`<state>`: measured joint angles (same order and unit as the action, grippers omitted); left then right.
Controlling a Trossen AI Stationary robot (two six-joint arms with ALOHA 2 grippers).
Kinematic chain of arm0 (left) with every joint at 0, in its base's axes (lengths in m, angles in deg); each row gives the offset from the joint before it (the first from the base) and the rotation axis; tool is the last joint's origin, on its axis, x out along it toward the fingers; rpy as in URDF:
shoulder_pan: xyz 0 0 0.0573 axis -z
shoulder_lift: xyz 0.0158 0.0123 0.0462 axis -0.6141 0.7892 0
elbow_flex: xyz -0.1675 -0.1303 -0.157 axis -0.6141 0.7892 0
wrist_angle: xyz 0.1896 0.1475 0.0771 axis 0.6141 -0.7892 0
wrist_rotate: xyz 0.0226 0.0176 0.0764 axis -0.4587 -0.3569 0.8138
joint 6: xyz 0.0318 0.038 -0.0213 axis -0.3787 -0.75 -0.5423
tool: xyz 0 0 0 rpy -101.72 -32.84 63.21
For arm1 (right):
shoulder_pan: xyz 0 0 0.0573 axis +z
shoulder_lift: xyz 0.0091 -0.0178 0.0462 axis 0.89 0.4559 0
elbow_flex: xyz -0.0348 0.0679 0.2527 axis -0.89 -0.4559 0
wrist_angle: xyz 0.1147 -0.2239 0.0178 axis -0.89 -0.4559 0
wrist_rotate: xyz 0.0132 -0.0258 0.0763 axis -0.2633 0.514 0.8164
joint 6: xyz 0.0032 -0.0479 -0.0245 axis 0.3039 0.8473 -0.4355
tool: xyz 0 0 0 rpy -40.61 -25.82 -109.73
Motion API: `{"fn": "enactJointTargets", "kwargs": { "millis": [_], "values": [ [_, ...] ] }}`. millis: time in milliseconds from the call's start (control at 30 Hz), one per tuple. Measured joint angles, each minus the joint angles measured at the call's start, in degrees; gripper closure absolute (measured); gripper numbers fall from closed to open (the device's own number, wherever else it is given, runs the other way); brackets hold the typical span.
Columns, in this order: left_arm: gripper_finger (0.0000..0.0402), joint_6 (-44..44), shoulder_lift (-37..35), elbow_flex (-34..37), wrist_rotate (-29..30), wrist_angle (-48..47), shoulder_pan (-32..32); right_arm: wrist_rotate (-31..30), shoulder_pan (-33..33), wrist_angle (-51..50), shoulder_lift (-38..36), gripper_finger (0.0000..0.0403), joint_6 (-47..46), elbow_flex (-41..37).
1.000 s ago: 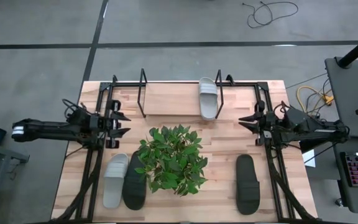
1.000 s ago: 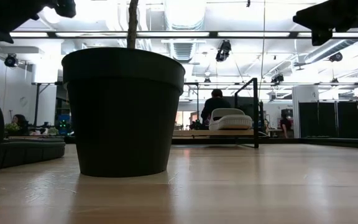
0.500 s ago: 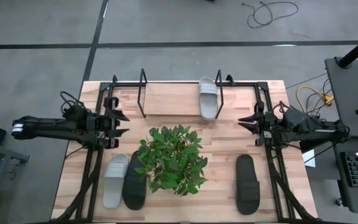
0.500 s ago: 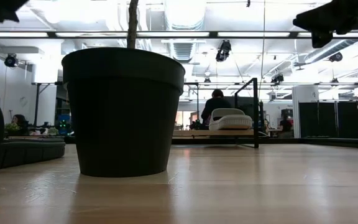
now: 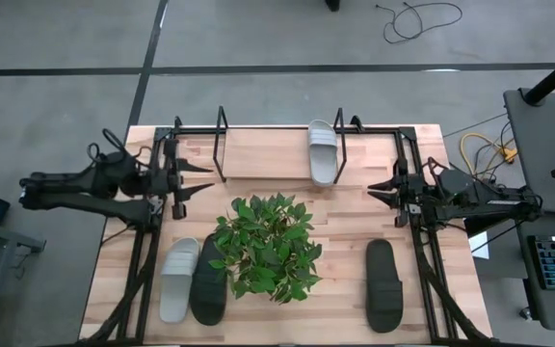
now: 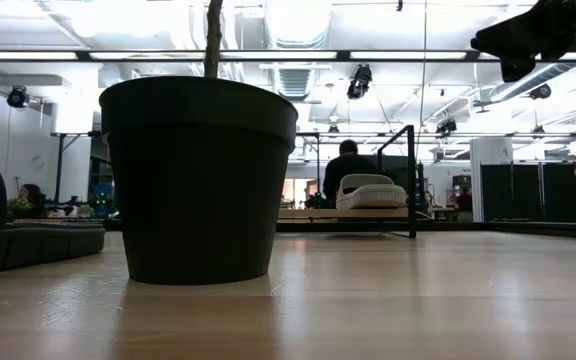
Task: Pick and place slides into the shelf
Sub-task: Put the gray slide on the shelf
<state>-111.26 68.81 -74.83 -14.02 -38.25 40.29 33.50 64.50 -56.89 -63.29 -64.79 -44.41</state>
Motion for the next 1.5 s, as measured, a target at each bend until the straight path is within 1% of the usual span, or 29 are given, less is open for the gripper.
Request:
{"fn": "enactJointTargets", "kwargs": {
  "millis": [100, 167, 267, 400, 500, 667, 800, 933, 1100, 1167, 1267, 1333, 1433, 1500],
  "values": [
    [0.0278, 3.5, -0.1, -1.8, 0.0, -2.8, 0.5, 0.0, 0.0, -0.1, 0.0, 0.0344, -0.8, 0.0],
    [0.0278, 6.9, -0.2, -3.1, 0.1, -6.6, 0.7, 0.0, 0.0, -0.4, 0.0, 0.0344, -0.8, 0.0],
    [0.0278, 13.0, 0.3, -5.7, 0.1, -16.3, 0.7, 0.0, 0.0, -0.7, 0.0, 0.0344, -0.8, 0.0],
    [0.0278, 24.3, 2.0, -8.0, -0.1, -30.9, 0.7, 0.0, 0.0, -1.2, 0.0, 0.0344, -0.8, 0.0],
    [0.0278, 32.2, 3.5, -8.8, -1.1, -39.2, 0.7, 0.0, 0.0, -1.2, 0.0, 0.0344, -0.8, 0.0],
    [0.0278, 42.6, 7.3, -8.8, -7.0, -46.5, 0.7, 0.0, 0.0, -1.2, 0.0, 0.0344, -0.8, 0.0],
    [0.0278, 49.0, 11.5, -7.9, -14.5, -50.2, 0.7, 0.0, 0.0, -1.2, 0.0, 0.0344, -0.8, 0.0],
    [0.0278, 52.4, 16.8, -6.3, -18.8, -55.5, 0.7, 0.0, 0.0, -1.2, 0.0, 0.0344, -0.7, 0.0],
    [0.0278, 53.6, 23.8, -4.6, -20.1, -61.0, 0.7, 0.0, 0.0, -1.2, 0.0, 0.0344, -0.7, 0.0],
    [0.0278, 53.6, 26.3, -3.5, -21.1, -61.3, 0.7, 0.0, 0.0, -1.2, 0.0, 0.0344, -0.7, 0.0],
    [0.0279, 53.5, 29.6, -2.4, -24.6, -61.2, 0.7, 0.0, 0.0, -1.2, 0.0, 0.0344, -0.7, 0.0],
    [0.0279, 53.2, 31.1, -2.1, -25.6, -61.3, 0.7, 0.0, 0.0, -1.2, 0.0, 0.0344, -0.7, 0.0],
    [0.0279, 51.2, 33.5, -2.0, -27.1, -61.2, 0.7, 0.0, 0.0, -1.2, 0.0, 0.0344, -0.7, 0.0],
    [0.0279, 49.2, 34.5, -2.0, -30.0, -61.2, 0.7, 0.0, 0.0, -1.2, 0.0, 0.0344, -0.7, 0.0]
  ]
}}
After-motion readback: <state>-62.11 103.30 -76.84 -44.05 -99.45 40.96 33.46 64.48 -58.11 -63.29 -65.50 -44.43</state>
